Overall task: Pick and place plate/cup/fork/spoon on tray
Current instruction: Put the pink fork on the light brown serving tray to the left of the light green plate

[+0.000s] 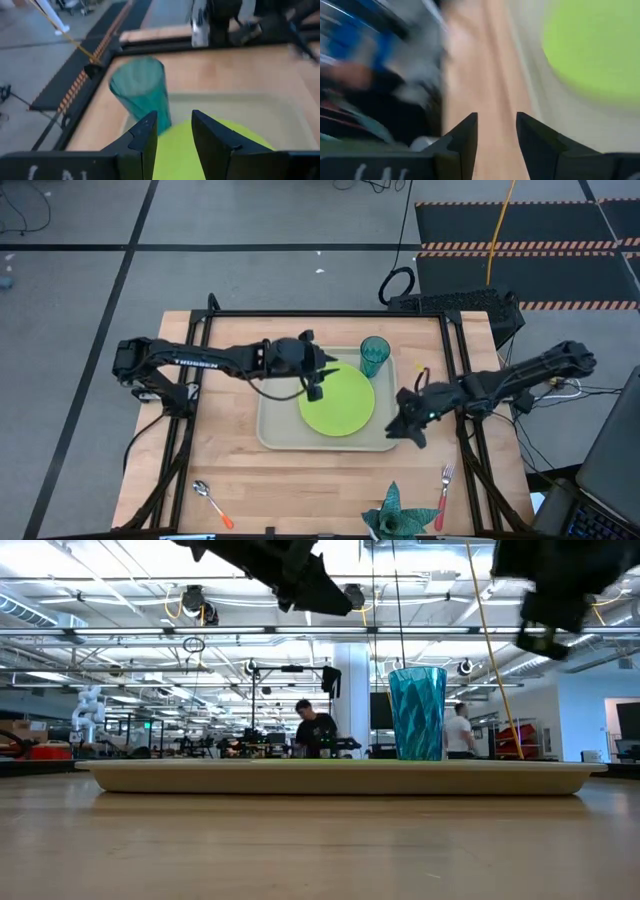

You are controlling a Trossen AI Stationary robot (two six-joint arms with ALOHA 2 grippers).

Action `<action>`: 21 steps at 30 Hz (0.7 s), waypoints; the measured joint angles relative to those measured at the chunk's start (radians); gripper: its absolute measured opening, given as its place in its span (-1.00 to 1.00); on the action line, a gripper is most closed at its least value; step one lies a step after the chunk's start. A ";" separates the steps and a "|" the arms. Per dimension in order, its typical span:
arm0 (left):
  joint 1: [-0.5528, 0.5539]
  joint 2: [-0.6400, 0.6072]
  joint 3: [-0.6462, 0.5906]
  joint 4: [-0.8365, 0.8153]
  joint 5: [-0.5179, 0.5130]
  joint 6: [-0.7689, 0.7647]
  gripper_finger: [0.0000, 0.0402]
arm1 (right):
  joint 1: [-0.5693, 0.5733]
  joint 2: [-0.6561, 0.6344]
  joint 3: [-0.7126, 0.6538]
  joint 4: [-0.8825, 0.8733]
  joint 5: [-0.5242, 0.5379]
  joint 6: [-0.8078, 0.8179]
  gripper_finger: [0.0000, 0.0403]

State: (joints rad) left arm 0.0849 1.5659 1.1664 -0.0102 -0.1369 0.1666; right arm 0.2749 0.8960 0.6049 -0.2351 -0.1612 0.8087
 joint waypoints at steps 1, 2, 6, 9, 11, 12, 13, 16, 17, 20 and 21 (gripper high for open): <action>0.013 -0.007 0.000 0.009 0.021 0.003 -0.38 | 0.016 0.034 0.039 -0.109 0.000 0.036 -0.38; 0.026 -0.011 0.000 0.030 0.042 0.008 -0.38 | 0.034 0.071 0.071 -0.207 0.000 0.077 -0.39; 0.067 -0.030 -0.001 0.067 0.127 0.022 -0.38 | 0.101 0.202 0.129 -0.428 -0.043 0.266 -0.39; 0.081 -0.047 0.001 0.088 0.170 0.047 -0.38 | 0.159 0.283 0.129 -0.437 -0.114 0.445 -0.39; 0.088 -0.064 -0.001 0.068 0.174 0.057 -0.38 | 0.200 0.328 0.129 -0.435 -0.145 0.614 -0.39; 0.090 -0.067 -0.001 0.076 0.173 0.070 -0.38 | 0.220 0.346 0.129 -0.436 -0.169 0.705 -0.39; 0.091 -0.068 -0.001 0.089 0.174 0.081 -0.38 | 0.245 0.360 0.129 -0.434 -0.190 0.787 -0.39; 0.100 -0.084 -0.001 0.072 0.180 0.094 -0.38 | 0.322 0.373 0.129 -0.415 -0.228 0.998 -0.39; 0.102 -0.086 -0.001 0.075 0.195 0.098 -0.38 | 0.347 0.373 0.129 -0.408 -0.232 1.062 -0.39; 0.115 -0.086 -0.001 0.071 0.240 0.114 -0.38 | 0.415 0.372 0.129 -0.357 -0.231 1.241 -0.39; 0.119 -0.086 -0.001 0.065 0.251 0.119 -0.38 | 0.436 0.373 0.130 -0.336 -0.229 1.293 -0.39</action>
State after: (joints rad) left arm 0.2040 1.4799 1.1656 0.0546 0.1137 0.2858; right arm 0.7113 1.2688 0.7347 -0.5706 -0.3905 2.1016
